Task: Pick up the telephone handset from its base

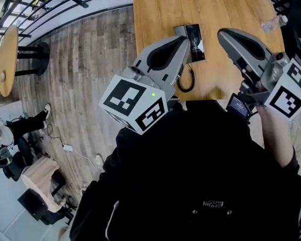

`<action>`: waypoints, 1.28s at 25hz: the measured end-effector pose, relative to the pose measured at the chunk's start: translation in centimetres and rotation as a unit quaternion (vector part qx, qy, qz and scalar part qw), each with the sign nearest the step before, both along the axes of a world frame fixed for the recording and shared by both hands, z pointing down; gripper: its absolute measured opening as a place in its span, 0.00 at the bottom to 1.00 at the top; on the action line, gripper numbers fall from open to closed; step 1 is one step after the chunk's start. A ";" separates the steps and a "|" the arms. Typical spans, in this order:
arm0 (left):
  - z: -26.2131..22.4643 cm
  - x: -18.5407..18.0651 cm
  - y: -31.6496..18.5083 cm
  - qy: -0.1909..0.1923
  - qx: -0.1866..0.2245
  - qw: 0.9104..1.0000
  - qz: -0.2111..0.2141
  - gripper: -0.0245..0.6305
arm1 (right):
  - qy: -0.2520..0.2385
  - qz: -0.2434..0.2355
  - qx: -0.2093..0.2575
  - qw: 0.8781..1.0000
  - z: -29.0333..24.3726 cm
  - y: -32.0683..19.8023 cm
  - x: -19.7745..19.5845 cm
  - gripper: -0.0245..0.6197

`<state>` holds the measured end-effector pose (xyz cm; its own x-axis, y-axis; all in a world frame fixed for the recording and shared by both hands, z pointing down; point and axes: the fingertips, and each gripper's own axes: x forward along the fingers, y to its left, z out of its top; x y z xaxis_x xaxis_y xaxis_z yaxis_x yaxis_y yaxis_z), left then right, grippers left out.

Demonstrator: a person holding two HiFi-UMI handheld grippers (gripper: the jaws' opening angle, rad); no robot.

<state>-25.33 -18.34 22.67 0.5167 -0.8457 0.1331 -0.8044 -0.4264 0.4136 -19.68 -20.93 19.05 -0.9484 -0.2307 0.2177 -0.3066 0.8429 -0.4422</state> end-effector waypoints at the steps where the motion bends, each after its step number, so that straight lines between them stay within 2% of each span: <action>1: 0.3 -0.2 -0.1 -0.003 -0.005 1.000 -0.004 0.04 | 0.002 -0.006 0.000 1.000 0.1 -0.1 -0.3 0.06; 7: 2.9 -0.6 -1.3 0.018 -0.044 0.999 -0.010 0.04 | 0.011 -0.015 -0.008 1.000 1.4 -1.8 -0.4 0.06; 18: 6.6 1.7 -2.5 0.101 -0.081 0.990 0.063 0.04 | 0.012 -0.019 -0.030 0.999 4.0 -4.4 0.7 0.06; 24: 10.1 0.9 -3.9 0.076 -0.127 0.989 0.029 0.04 | 0.008 -0.022 -0.043 0.999 5.0 -5.6 0.9 0.06; 28: 13.2 0.3 -4.5 0.081 -0.172 0.982 -0.001 0.04 | 0.008 -0.021 -0.053 0.998 6.1 -6.4 1.1 0.06; 32: 15.7 0.2 -4.8 0.081 -0.205 0.975 -0.010 0.04 | 0.005 -0.024 -0.064 0.998 6.7 -6.8 1.0 0.06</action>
<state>-25.15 -23.11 38.32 0.5426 -0.7489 0.3804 -0.7211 -0.1831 0.6682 -18.65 -27.76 25.77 -0.9554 -0.1537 0.2523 -0.2715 0.7935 -0.5447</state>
